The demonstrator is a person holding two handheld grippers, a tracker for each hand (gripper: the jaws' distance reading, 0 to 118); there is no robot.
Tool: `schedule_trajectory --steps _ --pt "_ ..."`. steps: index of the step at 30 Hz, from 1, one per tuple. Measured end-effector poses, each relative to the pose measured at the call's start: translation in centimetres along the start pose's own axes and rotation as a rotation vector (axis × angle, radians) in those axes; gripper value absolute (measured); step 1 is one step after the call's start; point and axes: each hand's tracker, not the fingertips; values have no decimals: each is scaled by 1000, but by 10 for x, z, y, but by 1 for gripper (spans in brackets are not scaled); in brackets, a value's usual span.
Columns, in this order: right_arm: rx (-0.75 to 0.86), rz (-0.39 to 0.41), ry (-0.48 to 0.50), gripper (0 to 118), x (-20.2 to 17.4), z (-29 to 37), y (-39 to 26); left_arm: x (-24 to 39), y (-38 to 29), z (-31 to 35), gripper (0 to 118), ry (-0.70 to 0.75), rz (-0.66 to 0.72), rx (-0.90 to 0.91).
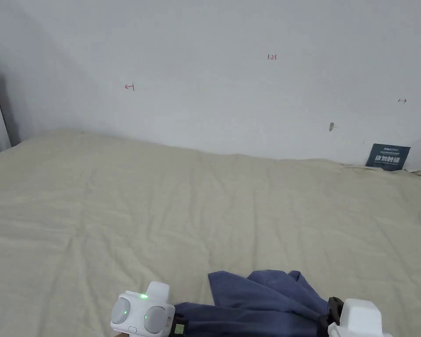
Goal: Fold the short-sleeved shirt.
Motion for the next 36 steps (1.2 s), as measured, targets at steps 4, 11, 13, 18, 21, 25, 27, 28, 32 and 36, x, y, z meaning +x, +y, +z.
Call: schedule_trajectory --steps 4,11,13,18,21,25,27,28,32,36 --pt "-8 0 -2 1 1 0 -1 1 1 -6 35 1 -26 26" --pt "-16 -8 -7 1 3 0 -4 -3 -3 19 1 -95 30 50" --pt "-17 -14 -7 1 5 1 -4 -7 -9 36 0 -124 65 77" --pt "-5 -10 -7 1 12 2 -1 -26 -12 75 0 -207 138 218" --pt "-3 -15 -9 1 16 -2 1 -34 -8 92 0 -229 126 281" --pt "-7 -23 -13 1 20 -8 3 -41 -4 111 0 -215 99 322" --pt "-10 -32 -12 1 23 -12 4 -44 -6 118 0 -188 91 336" --pt "-12 -34 -14 1 24 -14 4 -51 -5 110 0 -170 93 341" --pt "-29 -22 -13 1 28 -27 5 -62 -14 115 0 -151 119 354" --pt "-62 -9 -9 1 32 -46 6 -75 -22 122 0 -104 137 382"
